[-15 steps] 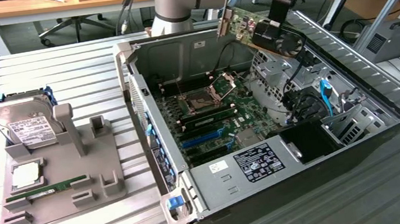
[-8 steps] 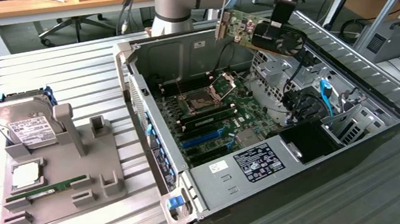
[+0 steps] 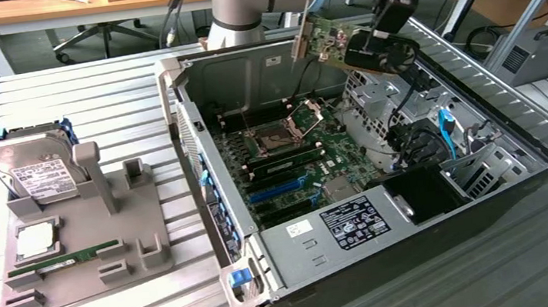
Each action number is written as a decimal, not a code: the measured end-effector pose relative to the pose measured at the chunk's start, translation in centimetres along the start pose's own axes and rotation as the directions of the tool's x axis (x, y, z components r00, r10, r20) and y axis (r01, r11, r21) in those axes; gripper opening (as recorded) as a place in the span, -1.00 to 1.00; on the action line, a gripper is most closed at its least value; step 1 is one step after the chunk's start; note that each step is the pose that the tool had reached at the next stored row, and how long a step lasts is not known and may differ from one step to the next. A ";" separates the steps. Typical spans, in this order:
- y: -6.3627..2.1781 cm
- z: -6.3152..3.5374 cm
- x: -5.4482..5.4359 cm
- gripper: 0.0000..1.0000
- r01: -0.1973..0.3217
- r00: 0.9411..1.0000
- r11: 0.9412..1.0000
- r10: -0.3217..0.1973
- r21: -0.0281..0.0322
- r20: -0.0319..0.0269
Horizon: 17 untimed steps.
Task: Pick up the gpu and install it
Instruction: 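Insert the gpu into the slot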
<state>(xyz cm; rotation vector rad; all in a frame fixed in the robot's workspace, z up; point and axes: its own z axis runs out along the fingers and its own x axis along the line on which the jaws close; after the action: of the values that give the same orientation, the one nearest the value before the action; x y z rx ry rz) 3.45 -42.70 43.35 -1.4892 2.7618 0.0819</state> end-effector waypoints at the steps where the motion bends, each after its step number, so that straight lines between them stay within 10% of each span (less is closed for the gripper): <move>1: 0.00 0.00 0.0 -0.47 0.018 1.000 1.000 -0.018 0.000 -0.001; 7: 0.01 0.01 0.0 -0.47 0.129 0.992 0.992 -0.129 -0.004 -0.006; 17: 0.04 0.04 -0.1 -0.47 0.414 0.910 0.910 -0.414 -0.015 -0.016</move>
<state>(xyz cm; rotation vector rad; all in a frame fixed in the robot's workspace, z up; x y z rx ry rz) 3.45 -42.62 43.32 -2.0488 2.3913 0.0809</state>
